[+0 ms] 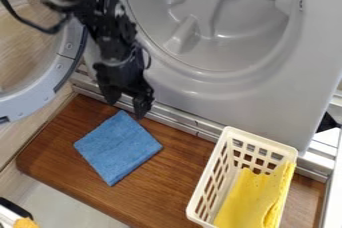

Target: Moved the blue cloth to the left side of the table

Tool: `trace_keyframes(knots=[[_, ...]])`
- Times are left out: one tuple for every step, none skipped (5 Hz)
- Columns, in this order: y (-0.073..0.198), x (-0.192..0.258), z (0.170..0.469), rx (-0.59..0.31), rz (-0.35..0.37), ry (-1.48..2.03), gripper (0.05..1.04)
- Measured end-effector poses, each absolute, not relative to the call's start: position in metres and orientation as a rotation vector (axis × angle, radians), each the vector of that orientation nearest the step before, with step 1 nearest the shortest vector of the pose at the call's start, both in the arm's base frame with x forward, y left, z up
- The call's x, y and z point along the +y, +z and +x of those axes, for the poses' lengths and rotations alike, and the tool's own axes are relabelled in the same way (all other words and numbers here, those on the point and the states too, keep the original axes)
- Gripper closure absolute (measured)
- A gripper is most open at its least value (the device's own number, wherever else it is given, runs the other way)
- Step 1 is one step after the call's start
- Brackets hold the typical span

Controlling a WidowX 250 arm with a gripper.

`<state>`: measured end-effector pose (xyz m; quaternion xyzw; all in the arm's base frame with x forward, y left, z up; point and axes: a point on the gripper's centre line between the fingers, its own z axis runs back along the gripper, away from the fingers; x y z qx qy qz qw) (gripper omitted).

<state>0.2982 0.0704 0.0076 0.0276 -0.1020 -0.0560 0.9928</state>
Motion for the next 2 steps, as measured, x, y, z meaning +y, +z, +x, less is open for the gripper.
trace_keyframes(knots=[[0.0170,0.0713,0.2952,-0.199,0.057,-0.095,0.085],[0.0135,0.0737,0.2864,-0.164,0.052,-0.078,0.085]])
